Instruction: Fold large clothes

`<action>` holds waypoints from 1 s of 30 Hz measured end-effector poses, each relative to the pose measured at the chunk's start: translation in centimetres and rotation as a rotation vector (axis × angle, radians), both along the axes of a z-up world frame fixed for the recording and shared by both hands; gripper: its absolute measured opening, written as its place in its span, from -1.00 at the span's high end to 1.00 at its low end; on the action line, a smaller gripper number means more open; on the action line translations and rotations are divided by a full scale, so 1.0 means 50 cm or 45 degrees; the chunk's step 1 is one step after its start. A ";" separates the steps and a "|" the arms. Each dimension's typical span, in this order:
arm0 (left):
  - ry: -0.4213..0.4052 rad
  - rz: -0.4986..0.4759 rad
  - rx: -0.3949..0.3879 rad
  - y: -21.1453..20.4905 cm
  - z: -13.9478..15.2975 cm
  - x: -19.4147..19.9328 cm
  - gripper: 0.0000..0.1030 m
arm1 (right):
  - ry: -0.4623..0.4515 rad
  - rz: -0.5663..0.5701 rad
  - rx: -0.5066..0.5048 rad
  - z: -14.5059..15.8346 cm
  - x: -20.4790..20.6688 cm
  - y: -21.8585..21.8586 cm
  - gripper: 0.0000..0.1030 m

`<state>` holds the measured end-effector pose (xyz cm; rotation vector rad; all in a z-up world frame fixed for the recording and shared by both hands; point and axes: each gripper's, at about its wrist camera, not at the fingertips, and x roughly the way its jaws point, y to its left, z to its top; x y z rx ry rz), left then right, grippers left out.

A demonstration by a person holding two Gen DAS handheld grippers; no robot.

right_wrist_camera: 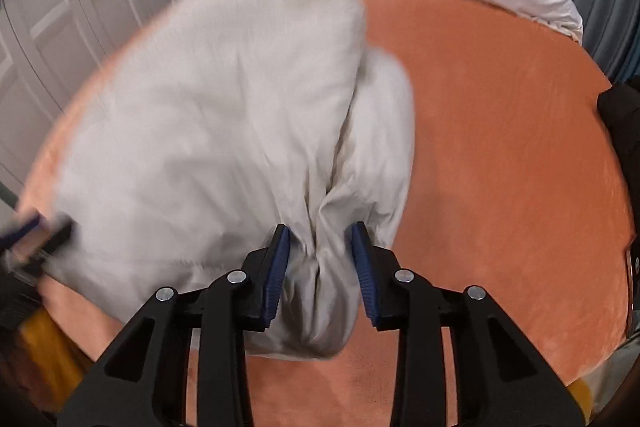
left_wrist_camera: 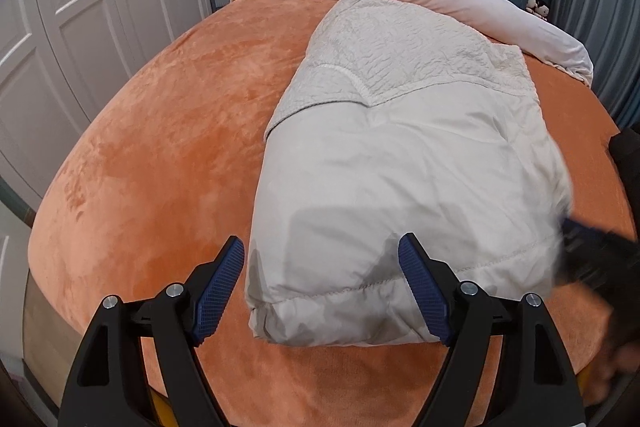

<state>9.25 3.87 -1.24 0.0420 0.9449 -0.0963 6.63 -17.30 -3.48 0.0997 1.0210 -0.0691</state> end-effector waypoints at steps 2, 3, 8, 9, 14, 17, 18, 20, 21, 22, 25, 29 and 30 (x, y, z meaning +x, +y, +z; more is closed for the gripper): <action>0.004 -0.003 0.003 0.001 -0.004 -0.001 -0.53 | 0.012 -0.021 0.010 0.006 -0.006 -0.002 0.38; 0.005 -0.002 0.008 0.003 -0.005 -0.003 -0.53 | 0.001 -0.025 0.029 0.021 -0.006 -0.003 0.39; -0.078 0.014 -0.074 0.028 0.050 0.003 -0.52 | -0.228 -0.042 0.081 0.152 0.020 -0.024 0.41; -0.106 0.019 -0.079 0.030 0.069 0.015 -0.53 | -0.253 -0.047 0.090 0.171 0.035 -0.028 0.41; -0.185 0.045 -0.098 0.031 0.131 0.122 -0.59 | -0.320 -0.074 0.014 0.217 0.158 -0.022 0.45; -0.186 0.065 -0.110 0.022 0.127 0.201 -0.59 | -0.291 -0.117 -0.012 0.191 0.227 -0.030 0.45; -0.173 0.080 -0.102 0.016 0.116 0.228 -0.59 | -0.275 -0.144 -0.011 0.177 0.251 -0.037 0.45; -0.149 0.083 -0.102 0.005 0.090 0.267 -0.59 | -0.227 -0.190 0.025 0.139 0.291 -0.059 0.45; -0.135 0.084 -0.102 -0.001 0.075 0.285 -0.59 | -0.200 -0.210 0.042 0.120 0.308 -0.068 0.45; -0.113 0.088 -0.098 -0.007 0.055 0.301 -0.59 | -0.171 -0.227 0.057 0.098 0.318 -0.075 0.44; -0.096 0.086 -0.106 -0.018 0.000 0.323 -0.73 | -0.110 -0.249 0.069 0.021 0.337 -0.084 0.26; -0.108 0.137 -0.282 0.011 -0.051 0.317 -0.90 | -0.158 -0.276 0.203 -0.056 0.321 -0.106 0.03; -0.105 0.146 -0.316 0.017 -0.060 0.317 -0.90 | -0.167 -0.290 0.266 -0.068 0.316 -0.117 -0.02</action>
